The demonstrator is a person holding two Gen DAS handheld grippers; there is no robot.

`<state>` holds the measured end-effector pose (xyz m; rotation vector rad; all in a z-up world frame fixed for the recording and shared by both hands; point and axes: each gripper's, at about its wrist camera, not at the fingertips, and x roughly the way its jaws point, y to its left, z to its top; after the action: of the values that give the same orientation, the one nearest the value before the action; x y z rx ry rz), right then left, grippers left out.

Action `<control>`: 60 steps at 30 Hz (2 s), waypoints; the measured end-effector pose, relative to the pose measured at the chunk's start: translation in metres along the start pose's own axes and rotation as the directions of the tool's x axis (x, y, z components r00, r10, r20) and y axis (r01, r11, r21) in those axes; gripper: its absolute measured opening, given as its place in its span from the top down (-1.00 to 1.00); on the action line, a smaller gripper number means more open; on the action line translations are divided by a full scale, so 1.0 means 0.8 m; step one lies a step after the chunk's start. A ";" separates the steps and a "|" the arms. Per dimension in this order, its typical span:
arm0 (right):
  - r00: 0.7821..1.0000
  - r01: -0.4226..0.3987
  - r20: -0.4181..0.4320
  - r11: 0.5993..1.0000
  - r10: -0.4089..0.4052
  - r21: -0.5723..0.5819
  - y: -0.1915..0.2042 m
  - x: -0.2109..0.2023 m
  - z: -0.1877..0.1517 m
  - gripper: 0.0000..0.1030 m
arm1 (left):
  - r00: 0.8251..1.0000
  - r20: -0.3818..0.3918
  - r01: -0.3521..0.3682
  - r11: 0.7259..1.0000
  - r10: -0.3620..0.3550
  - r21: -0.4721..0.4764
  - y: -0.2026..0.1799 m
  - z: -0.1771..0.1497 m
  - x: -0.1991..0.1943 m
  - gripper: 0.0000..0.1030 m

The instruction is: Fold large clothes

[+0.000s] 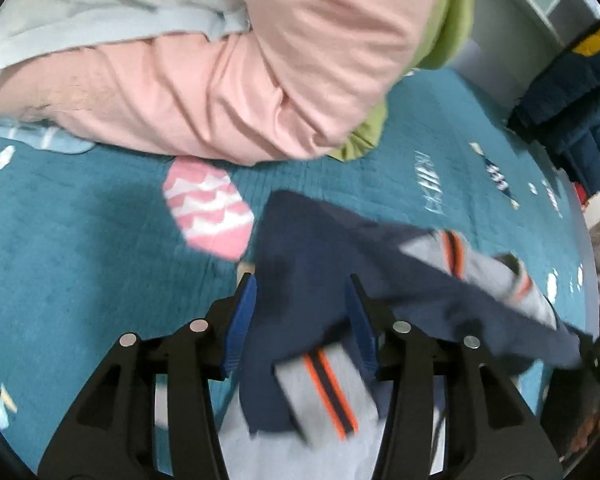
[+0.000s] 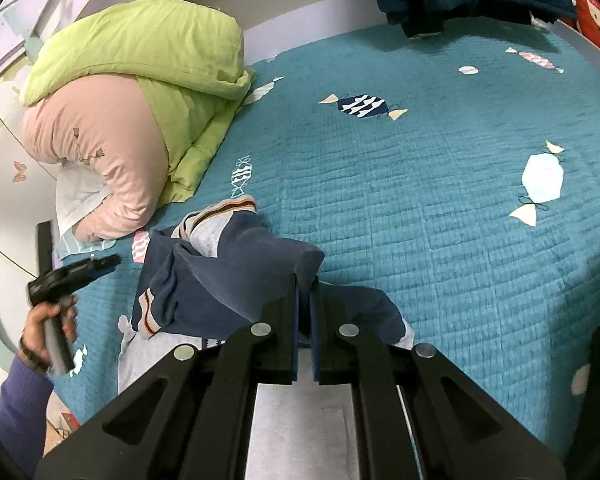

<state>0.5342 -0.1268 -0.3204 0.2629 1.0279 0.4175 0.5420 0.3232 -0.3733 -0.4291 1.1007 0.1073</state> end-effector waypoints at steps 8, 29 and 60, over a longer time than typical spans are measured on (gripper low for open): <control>0.999 -0.038 -0.032 0.999 0.039 0.009 -0.028 0.024 0.003 0.92 | 0.999 -0.008 0.041 0.997 -0.041 -0.066 0.006 0.046 0.070 -0.11; 0.998 -0.056 -0.036 0.998 0.056 -0.001 -0.022 0.022 -0.001 0.91 | 0.996 -0.001 -0.089 0.996 0.089 0.034 -0.025 0.036 0.071 0.81; 0.966 0.117 -0.243 0.989 -0.091 0.091 -0.032 -0.069 -0.280 0.84 | 0.989 0.045 0.147 0.975 -0.141 -0.167 0.069 -0.394 -0.161 0.82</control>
<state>0.3201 -0.1708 -0.3996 0.2552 1.2959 0.3046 0.2024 0.2675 -0.3955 -0.6566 1.0278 0.0799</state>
